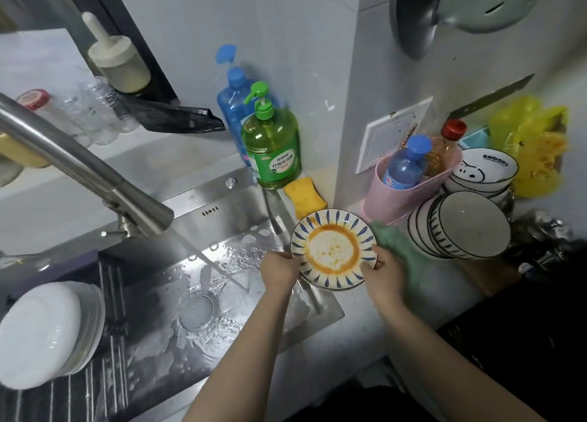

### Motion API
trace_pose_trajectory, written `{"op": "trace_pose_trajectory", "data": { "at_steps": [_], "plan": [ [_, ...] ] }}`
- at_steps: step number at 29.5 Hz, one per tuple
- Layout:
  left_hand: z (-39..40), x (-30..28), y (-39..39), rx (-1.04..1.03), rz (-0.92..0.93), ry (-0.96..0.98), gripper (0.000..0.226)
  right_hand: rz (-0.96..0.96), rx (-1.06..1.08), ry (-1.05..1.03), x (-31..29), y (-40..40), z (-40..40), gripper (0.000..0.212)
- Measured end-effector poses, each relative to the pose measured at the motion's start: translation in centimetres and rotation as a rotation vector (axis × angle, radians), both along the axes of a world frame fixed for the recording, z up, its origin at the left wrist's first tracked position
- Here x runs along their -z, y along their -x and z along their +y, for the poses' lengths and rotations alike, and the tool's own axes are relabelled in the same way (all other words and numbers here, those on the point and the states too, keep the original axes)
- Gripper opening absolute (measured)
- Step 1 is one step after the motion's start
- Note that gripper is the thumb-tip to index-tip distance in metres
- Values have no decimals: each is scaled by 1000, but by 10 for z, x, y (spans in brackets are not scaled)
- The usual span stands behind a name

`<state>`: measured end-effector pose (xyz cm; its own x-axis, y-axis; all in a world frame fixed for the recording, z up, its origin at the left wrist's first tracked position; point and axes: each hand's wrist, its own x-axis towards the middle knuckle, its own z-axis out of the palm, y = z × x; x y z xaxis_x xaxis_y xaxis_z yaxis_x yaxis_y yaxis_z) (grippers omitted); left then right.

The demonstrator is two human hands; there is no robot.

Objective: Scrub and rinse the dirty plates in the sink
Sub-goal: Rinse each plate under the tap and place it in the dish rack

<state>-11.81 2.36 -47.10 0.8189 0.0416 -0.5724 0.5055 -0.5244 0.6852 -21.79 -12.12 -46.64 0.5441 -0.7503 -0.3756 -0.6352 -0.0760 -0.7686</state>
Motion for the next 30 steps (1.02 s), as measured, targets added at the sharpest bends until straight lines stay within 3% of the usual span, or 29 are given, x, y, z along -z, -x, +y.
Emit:
{"op": "trace_pose_trajectory", "data": {
  "at_steps": [3,6,13,17,22,30],
  "plan": [
    [1,0,-4,-58,27,109,13,-82,54,-62,-4,-2,3,42],
    [5,-26,-1,-147,61,201,19,-184,87,-82,-10,-2,3,38],
    [44,-53,-1,-335,107,416,15,-310,-62,-167,-33,-18,18,41],
    [90,-61,-5,-430,95,459,11,-387,-156,-406,-42,-38,58,48],
    [152,-64,-15,-483,31,479,9,-362,-214,-615,-47,-69,111,59],
    [219,-52,-32,-448,128,599,20,-277,-245,-771,-35,-95,178,60]
  ]
}}
